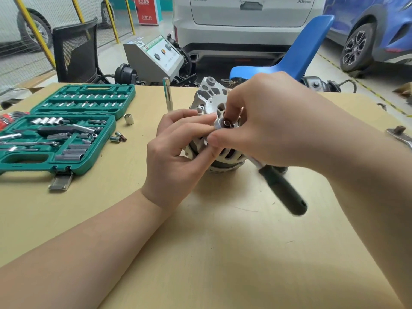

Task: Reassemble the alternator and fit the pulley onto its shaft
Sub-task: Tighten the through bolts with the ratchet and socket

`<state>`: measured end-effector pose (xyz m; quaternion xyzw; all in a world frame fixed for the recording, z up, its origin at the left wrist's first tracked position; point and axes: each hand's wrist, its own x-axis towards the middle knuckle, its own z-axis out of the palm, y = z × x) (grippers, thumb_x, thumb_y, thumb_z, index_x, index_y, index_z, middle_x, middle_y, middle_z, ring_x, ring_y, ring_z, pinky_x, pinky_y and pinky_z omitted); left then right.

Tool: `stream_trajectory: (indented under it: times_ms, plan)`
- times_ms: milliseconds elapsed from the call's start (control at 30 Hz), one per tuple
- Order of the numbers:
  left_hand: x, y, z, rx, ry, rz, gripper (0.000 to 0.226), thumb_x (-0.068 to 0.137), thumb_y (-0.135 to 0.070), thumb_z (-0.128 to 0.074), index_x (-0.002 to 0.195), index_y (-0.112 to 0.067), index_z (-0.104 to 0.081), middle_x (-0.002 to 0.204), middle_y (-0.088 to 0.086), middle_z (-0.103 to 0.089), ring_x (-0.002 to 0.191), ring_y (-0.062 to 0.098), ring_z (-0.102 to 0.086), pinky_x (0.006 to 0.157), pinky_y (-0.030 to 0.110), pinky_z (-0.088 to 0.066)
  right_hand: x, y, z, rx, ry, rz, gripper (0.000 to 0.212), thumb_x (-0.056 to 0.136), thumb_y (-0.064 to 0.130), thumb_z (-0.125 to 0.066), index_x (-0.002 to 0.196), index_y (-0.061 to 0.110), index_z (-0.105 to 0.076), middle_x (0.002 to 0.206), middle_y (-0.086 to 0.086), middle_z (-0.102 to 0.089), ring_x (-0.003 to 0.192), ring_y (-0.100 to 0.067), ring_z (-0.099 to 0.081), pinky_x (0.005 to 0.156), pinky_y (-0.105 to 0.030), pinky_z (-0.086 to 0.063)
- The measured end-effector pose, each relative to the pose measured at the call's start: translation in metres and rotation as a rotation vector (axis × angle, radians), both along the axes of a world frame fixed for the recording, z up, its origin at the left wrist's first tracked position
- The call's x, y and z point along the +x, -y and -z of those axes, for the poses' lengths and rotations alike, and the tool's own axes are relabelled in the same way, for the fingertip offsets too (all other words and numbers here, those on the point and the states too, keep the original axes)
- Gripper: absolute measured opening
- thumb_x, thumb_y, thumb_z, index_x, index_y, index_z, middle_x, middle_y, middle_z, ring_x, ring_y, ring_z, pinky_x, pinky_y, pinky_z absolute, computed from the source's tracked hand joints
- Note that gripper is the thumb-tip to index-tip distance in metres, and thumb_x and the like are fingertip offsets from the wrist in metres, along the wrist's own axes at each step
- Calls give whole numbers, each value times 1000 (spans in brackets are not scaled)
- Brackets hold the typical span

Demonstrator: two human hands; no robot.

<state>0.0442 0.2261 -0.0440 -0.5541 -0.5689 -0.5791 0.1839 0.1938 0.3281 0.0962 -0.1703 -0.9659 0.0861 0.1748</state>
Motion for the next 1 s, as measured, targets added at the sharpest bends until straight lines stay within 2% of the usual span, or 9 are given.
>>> stream_trajectory:
  times_ms: [133,267,333,400,533,633,733,867,1000]
  plan:
    - [-3,0,0,7,-42,16,6,97,-16,-81,99,-11,-78,119,9,-78,119,38,-66,107,50,-49,-1,3,2,57,16,-22,39,84,57,-70,80,19,-69,69,-2,-64,68,-22,-61,54,-34,-47]
    - [-4,-4,0,5,-39,15,14,91,-6,-87,98,4,-80,116,13,-78,116,40,-67,107,52,-49,6,-8,-8,70,74,-134,34,81,62,-63,93,31,-65,77,10,-64,78,-8,-54,68,-40,-54]
    - [-5,-5,-1,-1,-47,16,15,91,-5,-87,99,5,-80,115,13,-78,116,39,-67,106,54,-49,4,-12,-10,98,89,-197,20,87,51,-71,98,35,-67,83,11,-65,87,-17,-54,75,-43,-53]
    - [-6,-5,0,-1,-51,14,14,92,-6,-86,99,4,-80,115,13,-78,116,39,-67,105,55,-49,2,-12,-10,113,91,-200,20,86,49,-74,100,37,-69,85,12,-66,92,-22,-54,79,-43,-54]
    - [-6,-5,1,-15,-71,-25,15,94,-11,-86,104,-1,-81,120,8,-78,117,41,-67,107,51,-50,2,-11,-7,21,49,-92,33,77,68,-68,87,36,-64,77,12,-65,76,-7,-54,68,-37,-53]
    - [-2,-5,-3,-6,-23,17,21,98,-26,-82,115,-14,-78,123,-2,-76,124,34,-64,105,51,-52,-3,-5,1,-1,-14,1,43,83,61,-70,77,19,-66,66,3,-61,63,-18,-58,50,-33,-44]
    - [-3,-6,-3,12,7,55,14,98,-23,-81,110,-17,-75,123,-1,-76,128,23,-62,106,55,-51,-3,-4,3,4,-9,21,43,86,63,-69,77,20,-68,61,3,-63,58,-17,-59,47,-28,-39]
    - [-7,-7,-2,12,-8,55,11,93,-10,-85,98,-4,-77,120,9,-78,123,24,-66,107,57,-48,4,-13,-5,2,37,-76,33,80,64,-70,90,32,-67,76,10,-68,73,-8,-59,60,-32,-47]
    - [-6,-7,-4,17,-24,48,13,91,-8,-87,96,-1,-78,116,9,-79,117,17,-68,107,55,-49,1,-17,-9,71,62,-177,23,83,47,-80,103,37,-73,86,11,-69,89,-18,-57,76,-42,-53]
